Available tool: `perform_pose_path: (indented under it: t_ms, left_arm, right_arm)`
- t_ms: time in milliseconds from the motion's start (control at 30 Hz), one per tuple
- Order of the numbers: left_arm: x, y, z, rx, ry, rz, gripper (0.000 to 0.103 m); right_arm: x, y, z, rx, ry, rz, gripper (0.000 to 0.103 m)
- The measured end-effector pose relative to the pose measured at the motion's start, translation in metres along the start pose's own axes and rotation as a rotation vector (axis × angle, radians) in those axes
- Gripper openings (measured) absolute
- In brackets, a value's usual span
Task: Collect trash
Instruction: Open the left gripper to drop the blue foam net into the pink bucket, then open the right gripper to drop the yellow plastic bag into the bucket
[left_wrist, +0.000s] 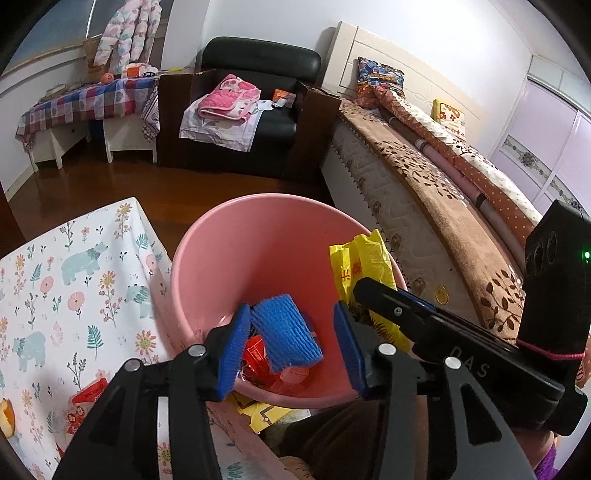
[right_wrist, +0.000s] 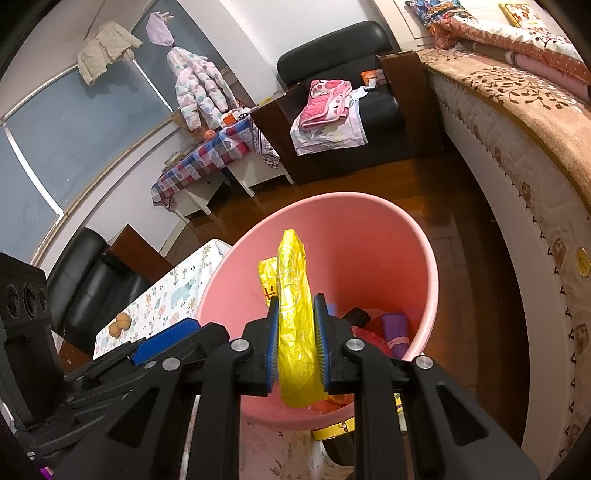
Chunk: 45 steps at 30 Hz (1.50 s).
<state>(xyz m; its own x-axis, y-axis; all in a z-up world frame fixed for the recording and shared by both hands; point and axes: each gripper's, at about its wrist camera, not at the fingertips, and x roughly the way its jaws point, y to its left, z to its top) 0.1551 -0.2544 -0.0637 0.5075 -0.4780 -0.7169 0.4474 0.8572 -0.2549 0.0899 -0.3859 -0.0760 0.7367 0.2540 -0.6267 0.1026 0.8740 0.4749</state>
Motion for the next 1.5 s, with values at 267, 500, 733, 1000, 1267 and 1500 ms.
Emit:
perform_pose_path:
  t_ms: [267,500,733,1000,1267,1500]
  left_arm:
    - [-0.005,0.005,0.000,-0.014,-0.010,0.000,0.050]
    - [-0.015,0.009,-0.002,0.001,-0.034,0.021,0.050]
    - [-0.024,0.011,-0.005,0.019,-0.051,0.049,0.050]
    - [-0.030,0.019,-0.009,-0.002,-0.045,0.068,0.050]
    - [-0.032,0.026,-0.012,-0.015,-0.037,0.083,0.050]
    - [-0.036,0.032,-0.016,-0.027,-0.037,0.092,0.050]
  right_arm:
    - [0.003,0.001,0.000,-0.008,0.008,-0.002,0.018]
    - [0.003,0.002,0.001,-0.011,0.004,-0.005,0.018]
    - [0.004,0.000,0.000,-0.005,0.011,-0.012,0.018]
    - [0.006,0.001,0.000,-0.006,0.015,-0.014,0.018]
    - [0.007,0.002,0.000,-0.007,0.017,-0.017,0.018]
    - [0.013,0.001,0.002,-0.007,0.043,-0.028,0.021]
